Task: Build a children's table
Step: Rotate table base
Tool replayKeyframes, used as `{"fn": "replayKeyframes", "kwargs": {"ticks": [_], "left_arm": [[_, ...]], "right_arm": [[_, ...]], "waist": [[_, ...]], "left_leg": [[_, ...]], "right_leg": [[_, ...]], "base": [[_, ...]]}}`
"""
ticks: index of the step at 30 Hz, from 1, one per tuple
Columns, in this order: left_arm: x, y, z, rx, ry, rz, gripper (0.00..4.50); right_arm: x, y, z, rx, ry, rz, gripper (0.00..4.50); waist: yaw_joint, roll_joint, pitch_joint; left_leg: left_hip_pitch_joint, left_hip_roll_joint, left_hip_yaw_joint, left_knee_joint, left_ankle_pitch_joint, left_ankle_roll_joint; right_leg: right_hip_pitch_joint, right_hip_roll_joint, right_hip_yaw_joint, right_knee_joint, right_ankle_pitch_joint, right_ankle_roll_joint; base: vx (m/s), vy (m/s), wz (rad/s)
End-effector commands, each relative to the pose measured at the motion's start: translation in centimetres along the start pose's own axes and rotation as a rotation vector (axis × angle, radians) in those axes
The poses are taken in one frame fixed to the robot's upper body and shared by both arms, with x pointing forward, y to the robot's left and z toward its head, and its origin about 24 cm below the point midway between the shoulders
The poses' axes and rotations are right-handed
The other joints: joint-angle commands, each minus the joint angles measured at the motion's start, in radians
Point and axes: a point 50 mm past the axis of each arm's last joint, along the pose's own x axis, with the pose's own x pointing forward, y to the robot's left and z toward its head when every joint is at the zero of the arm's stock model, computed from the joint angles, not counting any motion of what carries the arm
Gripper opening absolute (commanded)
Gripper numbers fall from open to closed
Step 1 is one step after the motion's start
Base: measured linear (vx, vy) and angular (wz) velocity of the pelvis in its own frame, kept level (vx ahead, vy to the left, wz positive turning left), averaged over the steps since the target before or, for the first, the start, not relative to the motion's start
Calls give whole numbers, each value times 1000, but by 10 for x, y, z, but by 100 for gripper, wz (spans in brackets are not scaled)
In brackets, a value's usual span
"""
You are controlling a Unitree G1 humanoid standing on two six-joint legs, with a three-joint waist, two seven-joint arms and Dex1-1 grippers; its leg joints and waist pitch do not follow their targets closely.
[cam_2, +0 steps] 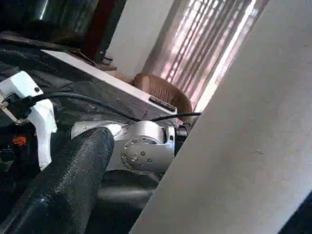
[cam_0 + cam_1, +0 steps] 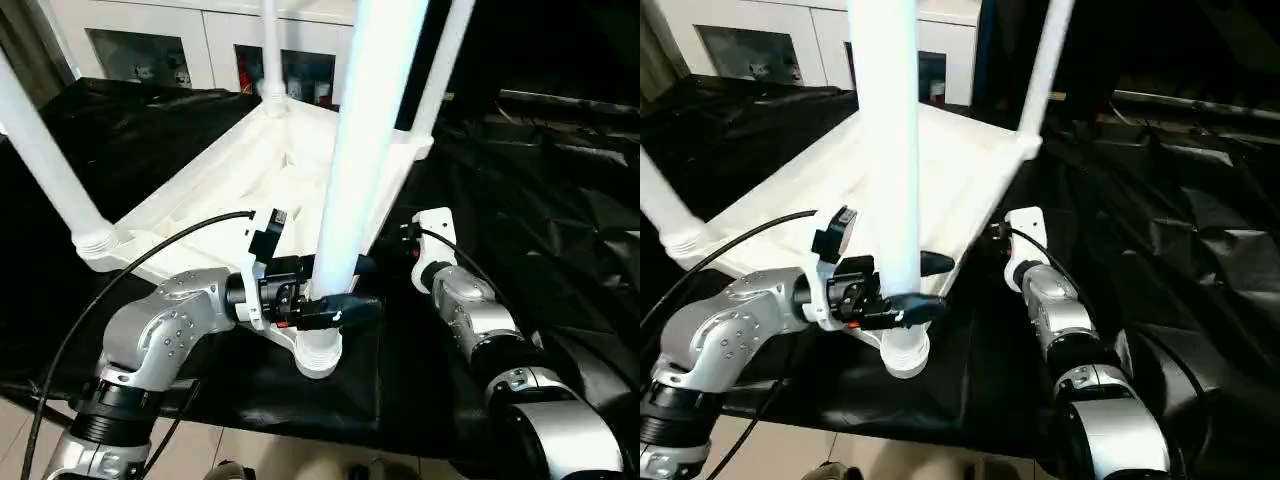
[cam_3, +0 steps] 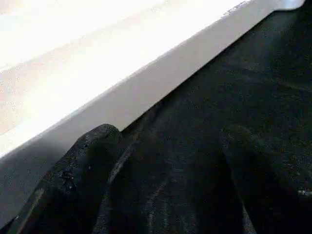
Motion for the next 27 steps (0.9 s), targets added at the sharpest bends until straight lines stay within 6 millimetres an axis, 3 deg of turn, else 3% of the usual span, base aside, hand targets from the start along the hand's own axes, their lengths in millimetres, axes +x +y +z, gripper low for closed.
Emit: {"fn": "replayKeyframes", "kwargs": {"ticks": [1,7,12,15,18,21,24,27], "left_arm": [[11,-2,6,4,0,-66,450],[18,-3,-2,-5,87,-112,450],[19,0,-3,10,103,-95,450],[21,8,-2,54,93,-39,450],[22,27,3,146,94,125,450],[18,37,5,196,118,214,450],[6,45,10,251,162,284,450],[-6,47,12,279,201,310,450]], "right_arm": [[5,19,7,-17,-31,128,376],[4,34,2,-44,-8,271,376],[4,33,2,-51,-6,275,376],[3,26,5,-54,-26,234,376],[3,11,11,-66,-42,120,376],[3,1,14,-67,-48,46,376],[-1,-16,23,-31,-86,-30,376],[-5,-24,27,-33,-104,-30,376]], "waist": [[10,-6,-79],[8,-3,-81],[8,-1,-80],[11,0,-79],[15,-1,-79],[17,-3,-76],[18,-1,-76],[21,0,-79]], "left_leg": [[10,16,-8,-56,-161,27],[9,17,-10,-56,-152,34],[13,19,-10,-56,-156,34],[14,20,-10,-57,-164,28],[16,20,-10,-58,-173,17],[19,19,-12,-59,-216,-2],[18,17,-13,-59,-226,-9],[18,16,-12,-58,-215,-6]], "right_leg": [[57,-49,44,-66,-96,-231],[59,-51,43,-64,-85,-245],[58,-52,44,-66,-90,-258],[57,-51,44,-68,-95,-257],[56,-51,44,-71,-108,-247],[54,-52,43,-77,-185,-216],[52,-52,44,-80,-216,-196],[51,-50,43,-77,-189,-199]], "base": [[0,0,0],[0,0,0],[0,0,0],[0,0,0],[0,0,0],[0,0,0],[0,0,0],[0,0,0]]}}
